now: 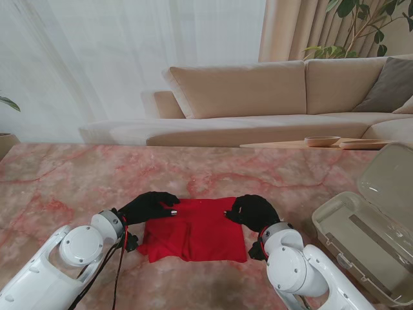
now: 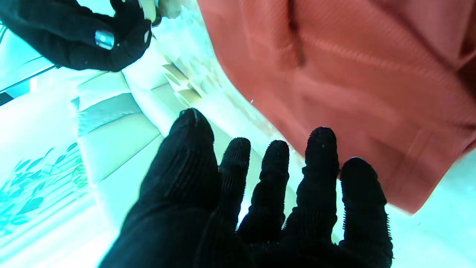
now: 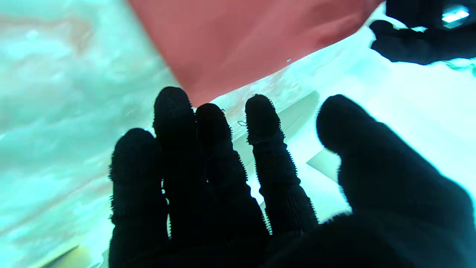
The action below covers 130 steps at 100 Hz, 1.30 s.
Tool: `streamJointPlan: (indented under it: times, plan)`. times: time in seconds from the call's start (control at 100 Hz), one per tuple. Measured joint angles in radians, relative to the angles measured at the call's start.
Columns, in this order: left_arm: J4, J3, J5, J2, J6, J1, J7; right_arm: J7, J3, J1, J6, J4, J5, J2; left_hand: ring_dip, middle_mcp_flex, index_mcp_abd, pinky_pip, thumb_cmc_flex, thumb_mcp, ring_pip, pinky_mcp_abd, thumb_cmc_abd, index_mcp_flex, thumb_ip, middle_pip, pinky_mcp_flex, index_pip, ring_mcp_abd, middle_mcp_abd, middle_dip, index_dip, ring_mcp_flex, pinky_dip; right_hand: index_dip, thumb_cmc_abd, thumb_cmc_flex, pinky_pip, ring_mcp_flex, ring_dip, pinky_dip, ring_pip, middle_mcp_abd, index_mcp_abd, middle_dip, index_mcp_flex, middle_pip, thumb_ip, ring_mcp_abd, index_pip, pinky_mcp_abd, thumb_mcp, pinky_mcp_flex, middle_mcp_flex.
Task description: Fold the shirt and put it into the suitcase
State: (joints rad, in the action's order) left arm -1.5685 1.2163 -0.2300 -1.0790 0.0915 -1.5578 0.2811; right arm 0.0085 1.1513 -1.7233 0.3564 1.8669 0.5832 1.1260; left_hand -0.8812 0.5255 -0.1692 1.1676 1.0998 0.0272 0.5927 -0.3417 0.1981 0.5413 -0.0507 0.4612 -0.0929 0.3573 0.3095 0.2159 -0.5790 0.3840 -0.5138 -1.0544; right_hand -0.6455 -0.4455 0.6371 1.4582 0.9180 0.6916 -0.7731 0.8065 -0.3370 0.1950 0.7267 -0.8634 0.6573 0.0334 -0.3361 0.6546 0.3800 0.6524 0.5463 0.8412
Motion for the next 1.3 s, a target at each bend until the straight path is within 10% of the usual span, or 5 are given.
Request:
streamJointPlan:
  times: [0.18, 1.3]
  plan:
    - [-0.054, 0.046, -0.04, 0.0, -0.009, -0.012, 0.01, 0.045, 0.022, -0.004, 0.053, 0.02, 0.075, -0.019, 0.0, 0.0, 0.0, 0.0, 0.0, 0.0, -0.009, 0.0, 0.0, 0.0, 0.0, -0.001, 0.0, 0.0, 0.0, 0.0, 0.0, 0.0, 0.001, 0.0, -0.124, 0.057, -0.042, 0.039, 0.025, 0.05, -0.012, 0.103, -0.003, 0.0, 0.073, -0.017, 0.048, 0.0, 0.003, -0.103, -0.003, -0.085, 0.022, 0.016]
    - [-0.093, 0.136, -0.081, 0.023, -0.041, -0.152, 0.051, 0.258, -0.128, 0.122, 0.186, -0.107, 0.148, -0.078, 0.0, 0.0, 0.0, 0.0, 0.0, 0.0, -0.01, 0.0, 0.0, 0.0, 0.0, -0.013, 0.003, 0.0, 0.004, 0.007, 0.012, 0.0, 0.001, 0.0, -0.134, 0.093, -0.093, 0.011, -0.111, 0.088, -0.025, 0.083, -0.025, 0.012, 0.123, 0.006, 0.017, 0.0, -0.005, -0.188, -0.024, -0.123, -0.101, -0.133]
